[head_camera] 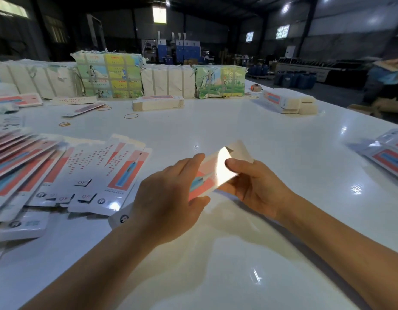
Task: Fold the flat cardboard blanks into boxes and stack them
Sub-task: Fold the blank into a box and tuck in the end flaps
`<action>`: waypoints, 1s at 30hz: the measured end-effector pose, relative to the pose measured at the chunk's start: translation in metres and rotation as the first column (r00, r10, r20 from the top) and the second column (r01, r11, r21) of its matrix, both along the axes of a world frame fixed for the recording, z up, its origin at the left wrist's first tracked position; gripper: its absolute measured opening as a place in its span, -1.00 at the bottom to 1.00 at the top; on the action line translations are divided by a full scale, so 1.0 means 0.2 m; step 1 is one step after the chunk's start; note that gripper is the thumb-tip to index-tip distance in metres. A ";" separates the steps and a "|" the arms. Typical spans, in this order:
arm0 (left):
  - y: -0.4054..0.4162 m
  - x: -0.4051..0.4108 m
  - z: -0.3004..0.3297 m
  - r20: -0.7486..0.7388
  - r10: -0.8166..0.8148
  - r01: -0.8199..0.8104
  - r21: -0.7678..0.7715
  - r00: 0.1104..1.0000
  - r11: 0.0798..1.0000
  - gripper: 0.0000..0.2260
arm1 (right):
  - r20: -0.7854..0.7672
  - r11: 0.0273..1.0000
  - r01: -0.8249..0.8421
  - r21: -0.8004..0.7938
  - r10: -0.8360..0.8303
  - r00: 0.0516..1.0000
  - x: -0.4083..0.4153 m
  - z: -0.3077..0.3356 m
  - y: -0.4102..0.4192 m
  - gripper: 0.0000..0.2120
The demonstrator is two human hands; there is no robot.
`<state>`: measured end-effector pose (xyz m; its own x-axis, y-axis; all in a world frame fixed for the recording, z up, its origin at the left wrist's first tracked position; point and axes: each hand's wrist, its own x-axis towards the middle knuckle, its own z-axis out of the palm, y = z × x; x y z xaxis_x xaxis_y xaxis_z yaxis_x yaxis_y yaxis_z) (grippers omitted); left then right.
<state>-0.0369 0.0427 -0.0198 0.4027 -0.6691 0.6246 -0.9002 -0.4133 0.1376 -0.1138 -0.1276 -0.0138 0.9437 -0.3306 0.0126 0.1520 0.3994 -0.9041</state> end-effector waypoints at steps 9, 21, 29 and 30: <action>0.00 0.00 -0.02 0.036 -0.001 0.000 0.035 0.999 0.999 -0.35 | 0.159 -0.123 0.130 -0.984 -0.273 0.949 -0.03 -0.08 0.03 -0.64; 0.00 0.01 -0.01 0.064 -0.011 0.013 -0.026 0.998 1.000 -0.39 | 0.184 0.832 0.235 -0.503 -0.163 0.969 -0.04 -0.01 0.03 -0.67; 0.00 0.01 -0.01 0.100 -0.010 0.011 -0.010 0.995 1.000 -0.37 | 0.186 0.737 0.243 -0.631 -0.161 0.969 -0.04 -0.04 0.02 -0.68; 0.00 0.01 -0.01 0.096 -0.008 0.008 -0.004 0.995 1.000 -0.37 | 0.182 0.722 0.252 -0.645 -0.175 0.968 -0.04 -0.04 0.02 -0.72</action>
<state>-0.0343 0.0426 -0.0223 0.3354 -0.6694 0.6629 -0.9126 -0.4056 0.0522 -0.1212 -0.1227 -0.0226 0.8298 -0.3948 0.3945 0.2646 -0.3441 -0.9009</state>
